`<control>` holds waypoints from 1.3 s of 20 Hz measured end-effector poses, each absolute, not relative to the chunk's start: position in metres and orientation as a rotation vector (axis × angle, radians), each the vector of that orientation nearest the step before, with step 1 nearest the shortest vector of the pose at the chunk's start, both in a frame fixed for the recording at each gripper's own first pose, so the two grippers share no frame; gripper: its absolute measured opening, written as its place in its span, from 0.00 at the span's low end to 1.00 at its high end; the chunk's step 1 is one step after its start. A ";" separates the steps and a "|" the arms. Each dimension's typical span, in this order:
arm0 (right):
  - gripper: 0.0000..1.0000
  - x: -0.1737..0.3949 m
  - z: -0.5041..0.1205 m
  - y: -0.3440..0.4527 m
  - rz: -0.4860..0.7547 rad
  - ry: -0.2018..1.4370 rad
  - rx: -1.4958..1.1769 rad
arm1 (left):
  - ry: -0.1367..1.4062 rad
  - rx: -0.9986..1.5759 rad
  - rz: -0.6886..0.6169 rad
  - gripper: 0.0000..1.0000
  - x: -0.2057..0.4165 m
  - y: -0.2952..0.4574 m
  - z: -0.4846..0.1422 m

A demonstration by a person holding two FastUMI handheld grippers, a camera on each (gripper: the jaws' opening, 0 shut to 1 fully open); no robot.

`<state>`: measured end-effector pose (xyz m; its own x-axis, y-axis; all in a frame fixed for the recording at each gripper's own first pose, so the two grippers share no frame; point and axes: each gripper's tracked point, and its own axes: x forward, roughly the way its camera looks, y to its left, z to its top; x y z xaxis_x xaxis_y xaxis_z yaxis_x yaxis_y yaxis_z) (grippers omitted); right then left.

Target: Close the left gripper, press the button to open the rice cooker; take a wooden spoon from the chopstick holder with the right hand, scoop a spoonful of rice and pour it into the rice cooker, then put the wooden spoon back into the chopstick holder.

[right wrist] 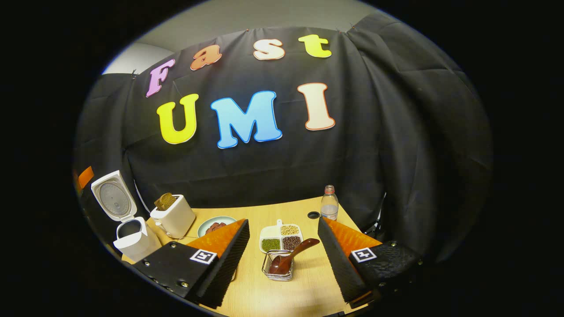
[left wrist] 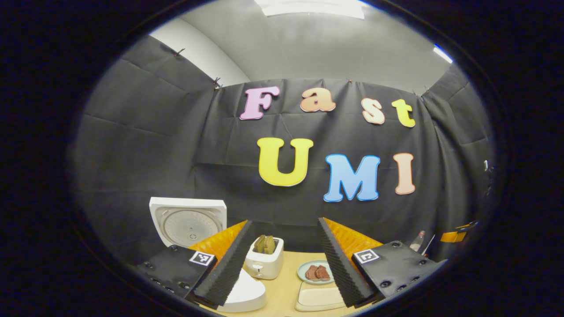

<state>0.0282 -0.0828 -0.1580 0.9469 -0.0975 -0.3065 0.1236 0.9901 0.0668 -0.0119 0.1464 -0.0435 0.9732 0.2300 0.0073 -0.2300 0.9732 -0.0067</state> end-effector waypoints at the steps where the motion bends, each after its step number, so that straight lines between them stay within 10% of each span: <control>1: 0.95 0.031 -0.166 -0.086 -0.120 0.322 0.096 | -0.006 0.001 0.226 1.00 -0.011 0.142 -0.043; 19: 0.87 0.109 -0.311 -0.133 -0.185 0.542 0.374 | 0.124 0.018 0.257 0.96 -0.009 0.112 -0.080; 26: 0.46 0.120 -0.312 -0.117 -0.109 0.544 0.416 | 0.121 0.004 0.247 1.00 -0.005 0.111 -0.079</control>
<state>0.1200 -0.1171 -0.3123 0.8519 0.0079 -0.5237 0.2096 0.9112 0.3546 -0.0046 0.1108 -0.0785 0.9625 0.2440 -0.1190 -0.2435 0.9697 0.0185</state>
